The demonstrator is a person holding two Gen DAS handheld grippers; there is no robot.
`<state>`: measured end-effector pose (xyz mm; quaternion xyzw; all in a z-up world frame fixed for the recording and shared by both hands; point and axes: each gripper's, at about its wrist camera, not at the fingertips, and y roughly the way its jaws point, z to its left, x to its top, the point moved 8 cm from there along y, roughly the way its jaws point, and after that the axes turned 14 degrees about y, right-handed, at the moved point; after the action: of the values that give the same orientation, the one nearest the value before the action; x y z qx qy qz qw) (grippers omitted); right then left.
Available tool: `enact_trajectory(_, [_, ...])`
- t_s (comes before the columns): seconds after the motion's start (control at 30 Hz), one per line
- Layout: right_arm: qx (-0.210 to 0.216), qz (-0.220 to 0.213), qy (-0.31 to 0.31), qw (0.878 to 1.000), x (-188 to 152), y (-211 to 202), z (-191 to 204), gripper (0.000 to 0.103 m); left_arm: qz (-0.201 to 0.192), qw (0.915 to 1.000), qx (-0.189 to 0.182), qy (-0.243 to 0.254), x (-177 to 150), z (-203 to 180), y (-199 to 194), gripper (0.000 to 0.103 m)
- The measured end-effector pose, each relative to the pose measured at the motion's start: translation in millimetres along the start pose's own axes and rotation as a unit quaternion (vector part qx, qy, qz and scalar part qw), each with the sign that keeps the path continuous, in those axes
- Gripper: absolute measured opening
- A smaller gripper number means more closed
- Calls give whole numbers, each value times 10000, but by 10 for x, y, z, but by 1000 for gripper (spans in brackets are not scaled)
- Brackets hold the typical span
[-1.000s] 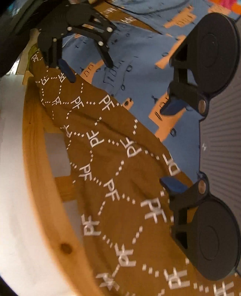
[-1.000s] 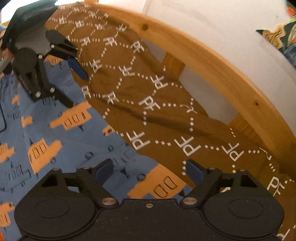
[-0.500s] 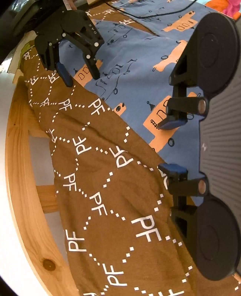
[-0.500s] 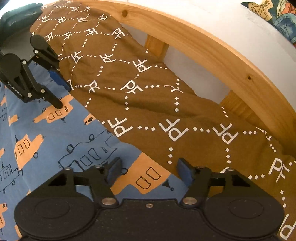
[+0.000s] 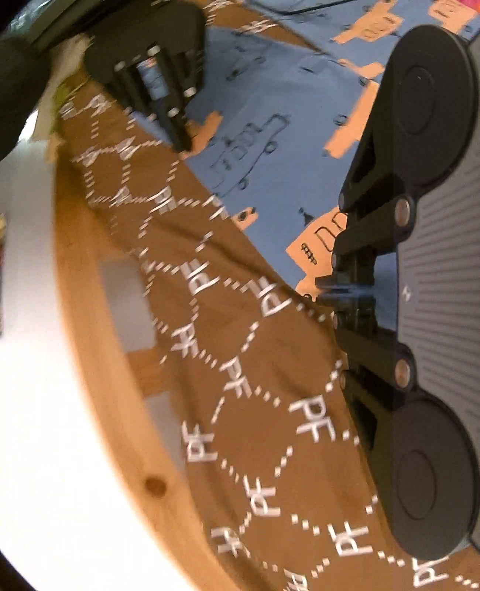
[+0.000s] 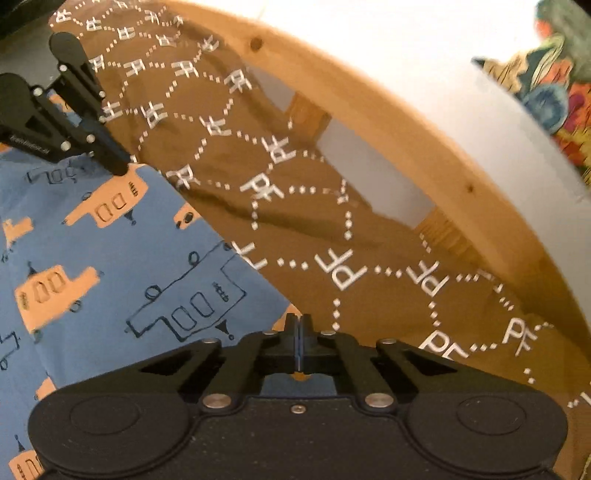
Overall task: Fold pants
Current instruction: 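Close the left tool on one cuff while the right tool grasps the other cuff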
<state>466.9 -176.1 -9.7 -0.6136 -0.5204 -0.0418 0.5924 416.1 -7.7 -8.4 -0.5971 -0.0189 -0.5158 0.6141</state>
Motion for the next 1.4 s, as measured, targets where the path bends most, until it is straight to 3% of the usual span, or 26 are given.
enact_trajectory(0.13, [-247, -422, 97, 9988, 137, -118, -79, 0, -288, 9975, 633, 121, 145, 87, -124, 1])
enact_trajectory(0.33, [-1128, -990, 657, 9865, 512, -132, -418, 0, -563, 9905, 1253, 60, 497, 338, -44, 2])
enact_trajectory(0.4, [-1174, -901, 826, 9855, 558, 9, -501, 0, -525, 9896, 1339, -42, 505, 444, 77, 3])
enact_trajectory(0.47, [-1228, -638, 908, 9862, 522, 217, -545, 0, -213, 9893, 1415, -271, 434, 557, 222, 6])
enact_trajectory(0.53, [-1191, -541, 986, 9865, 477, 326, -541, 0, 22, 9909, 1197, -621, 340, 664, 283, 35])
enact_trajectory(0.57, [-1119, -563, 1093, 9861, 463, 334, -533, 1, 21, 9898, 1147, -842, 291, 734, 244, 64])
enact_trajectory(0.6, [-1050, -619, 1161, 9857, 455, 312, -520, 11, -117, 9877, 1182, -1018, 250, 803, 159, 73])
enact_trajectory(0.67, [-845, -799, 1146, 9866, 457, 224, -439, 32, -563, 9847, 1125, -1206, 160, 945, -104, 74])
enact_trajectory(0.73, [-599, -963, 1078, 9877, 489, 153, -356, 53, -782, 9858, 1044, -1054, 46, 1071, -330, 77])
enact_trajectory(0.83, [-228, -1070, 1063, 9883, 581, 120, -199, 63, -780, 9888, 1064, -703, -179, 1228, -581, 78])
enact_trajectory(1.03, [355, -1050, 810, 9905, 859, 309, 209, 63, -25, 9953, 729, -635, -630, 1340, -627, 72])
enact_trajectory(1.1, [519, -990, 708, 9912, 951, 372, 335, 62, 287, 9965, 642, -454, -731, 1290, -567, 60])
enact_trajectory(1.17, [558, -923, 597, 9924, 1017, 440, 420, 59, 520, 9965, 633, -181, -789, 1254, -556, 56])
enact_trajectory(1.4, [659, -688, 586, 9937, 1017, 612, 540, 51, 632, 9972, 307, -244, -972, 1312, -765, 56])
